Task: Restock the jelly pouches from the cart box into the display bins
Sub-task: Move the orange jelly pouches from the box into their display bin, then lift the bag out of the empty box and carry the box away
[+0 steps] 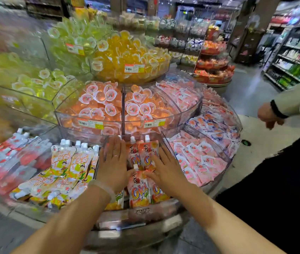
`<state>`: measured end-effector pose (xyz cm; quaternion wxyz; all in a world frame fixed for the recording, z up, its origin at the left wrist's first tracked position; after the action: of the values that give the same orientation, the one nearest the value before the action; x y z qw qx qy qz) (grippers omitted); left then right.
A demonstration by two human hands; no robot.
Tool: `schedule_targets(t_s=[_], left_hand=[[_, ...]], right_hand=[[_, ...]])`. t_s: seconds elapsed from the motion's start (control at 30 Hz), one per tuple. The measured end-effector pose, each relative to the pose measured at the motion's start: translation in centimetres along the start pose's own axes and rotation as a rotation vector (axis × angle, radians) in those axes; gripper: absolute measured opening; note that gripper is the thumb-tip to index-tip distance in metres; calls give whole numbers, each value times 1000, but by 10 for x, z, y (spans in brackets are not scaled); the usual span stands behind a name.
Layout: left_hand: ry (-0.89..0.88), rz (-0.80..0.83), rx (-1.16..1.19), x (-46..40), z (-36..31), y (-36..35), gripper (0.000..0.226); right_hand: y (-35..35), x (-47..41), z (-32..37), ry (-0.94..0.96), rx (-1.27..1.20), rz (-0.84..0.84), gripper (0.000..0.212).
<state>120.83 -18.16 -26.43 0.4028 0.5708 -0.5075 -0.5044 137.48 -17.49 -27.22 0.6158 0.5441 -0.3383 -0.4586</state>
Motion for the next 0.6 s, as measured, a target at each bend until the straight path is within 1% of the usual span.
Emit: schedule_targets(t_s=[0.07,0.13,0.17,0.23,0.27,0.33,0.4,0.43,0.47,0.5,0.53,0.57,0.6], left_hand=[[-1,1,-20,16,-8,9,94],[-13,1,-37,35,-16,10,92],[-21,9,-18,46,-21,9,91],[-46,30,42,67,-37,3,92],[-72,33,47,78,-49,0,93],[-166,-8,-9,98,-82,-6,99],[-221,-19,-47,115,-122,-13,103],[-237,15,-46,121,-143,-21,103],[-270,61,-52,127,-165,-26,99],[-319,70,-76,134,-188,-28,93],[-378,39,-94,140,-211,-30,86],[-423,27,-101,146,-233,-31,87],[-469,31,-83,152,-257,-31,96]], right_hand=[[7,20,-2,-18,-35,34,115],[13,45,-5,-31,-61,25,116],[16,59,-6,-35,-72,-3,112],[21,90,-11,-80,-45,-6,81],[23,108,-17,-111,-10,33,71],[29,148,-32,-172,32,81,70],[34,186,-55,-218,25,51,67],[36,204,-69,-256,5,19,68],[39,222,-84,-304,-8,1,69],[44,242,-100,-361,-5,-8,69],[48,262,-117,-417,14,-13,68],[53,282,-133,-473,29,-15,67],[59,303,-149,-527,42,-15,66]])
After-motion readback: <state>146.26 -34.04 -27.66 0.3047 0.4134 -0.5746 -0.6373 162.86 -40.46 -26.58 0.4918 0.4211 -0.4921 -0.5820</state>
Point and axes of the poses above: each hand's wrist, its own x-axis away from the middle knuckle, its own y-axis out of the back of the hand, z = x × y, the point moved 3 cm from there along -x, towards the middle knuckle, and after that the axes turned 4 degrees about -z, right-handed, at the moved point
